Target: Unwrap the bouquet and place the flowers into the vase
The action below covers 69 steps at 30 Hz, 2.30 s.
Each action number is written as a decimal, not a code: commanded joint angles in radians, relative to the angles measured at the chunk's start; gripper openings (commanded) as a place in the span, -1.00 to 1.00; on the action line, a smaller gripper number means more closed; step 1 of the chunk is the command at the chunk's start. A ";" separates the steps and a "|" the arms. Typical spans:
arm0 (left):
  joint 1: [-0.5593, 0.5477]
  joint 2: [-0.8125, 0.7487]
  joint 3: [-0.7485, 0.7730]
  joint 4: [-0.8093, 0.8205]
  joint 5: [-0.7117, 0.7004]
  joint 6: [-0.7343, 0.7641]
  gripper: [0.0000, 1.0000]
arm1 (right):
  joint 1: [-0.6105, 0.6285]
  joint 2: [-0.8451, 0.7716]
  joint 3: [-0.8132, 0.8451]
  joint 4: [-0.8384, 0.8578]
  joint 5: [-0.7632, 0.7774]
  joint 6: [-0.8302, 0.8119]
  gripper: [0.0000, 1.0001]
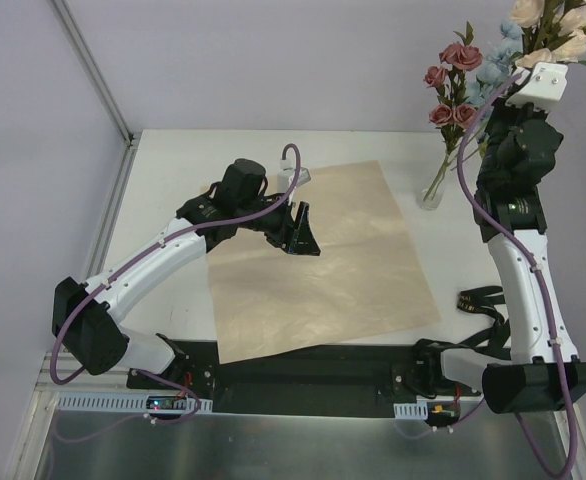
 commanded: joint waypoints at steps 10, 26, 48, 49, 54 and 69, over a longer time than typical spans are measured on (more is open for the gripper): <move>-0.001 -0.010 0.019 0.005 -0.014 0.034 0.23 | -0.006 0.081 0.011 0.296 -0.115 -0.138 -0.99; -0.001 0.010 0.021 -0.001 -0.011 0.035 0.23 | -0.007 0.173 0.042 0.323 -0.145 -0.156 -0.99; -0.001 0.007 0.021 -0.001 -0.011 0.037 0.23 | -0.006 0.225 0.025 0.364 -0.207 -0.205 -0.99; -0.001 0.010 0.021 -0.001 -0.011 0.035 0.23 | -0.007 0.228 0.008 0.376 -0.208 -0.205 -0.99; -0.001 0.013 0.019 -0.001 -0.013 0.035 0.23 | -0.006 0.225 -0.051 0.413 -0.213 -0.192 -0.99; -0.001 0.010 0.021 -0.001 -0.005 0.032 0.22 | -0.049 0.204 -0.212 0.442 -0.191 -0.055 -0.99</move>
